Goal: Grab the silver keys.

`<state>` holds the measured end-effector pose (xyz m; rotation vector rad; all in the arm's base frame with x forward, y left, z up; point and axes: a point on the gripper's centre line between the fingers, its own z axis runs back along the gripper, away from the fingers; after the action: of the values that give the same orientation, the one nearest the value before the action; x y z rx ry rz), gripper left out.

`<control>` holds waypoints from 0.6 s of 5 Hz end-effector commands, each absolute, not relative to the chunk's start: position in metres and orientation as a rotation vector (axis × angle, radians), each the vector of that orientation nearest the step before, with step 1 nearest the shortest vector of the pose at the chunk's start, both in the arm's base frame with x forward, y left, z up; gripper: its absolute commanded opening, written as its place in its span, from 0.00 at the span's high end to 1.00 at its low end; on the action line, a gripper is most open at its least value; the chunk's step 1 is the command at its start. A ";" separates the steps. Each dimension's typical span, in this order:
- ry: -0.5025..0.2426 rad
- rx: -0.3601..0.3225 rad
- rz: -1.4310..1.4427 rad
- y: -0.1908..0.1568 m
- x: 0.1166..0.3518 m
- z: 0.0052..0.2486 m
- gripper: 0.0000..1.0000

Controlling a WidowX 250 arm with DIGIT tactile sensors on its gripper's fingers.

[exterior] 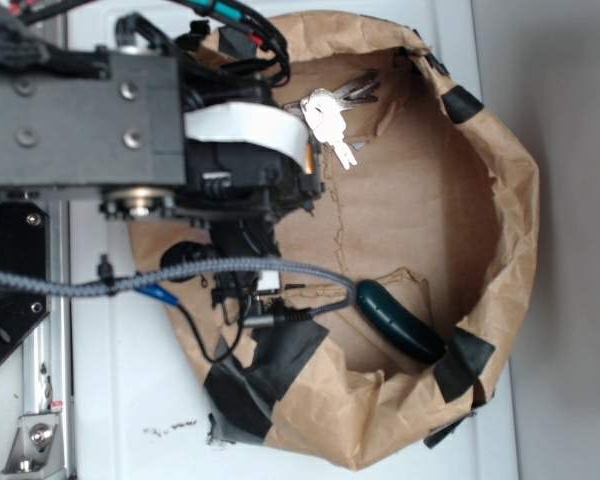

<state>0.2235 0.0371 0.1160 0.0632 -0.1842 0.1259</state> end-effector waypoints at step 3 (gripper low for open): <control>-0.311 0.066 0.282 0.039 0.253 0.135 0.00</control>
<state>0.2490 0.0396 0.1225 0.0695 -0.2736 0.2857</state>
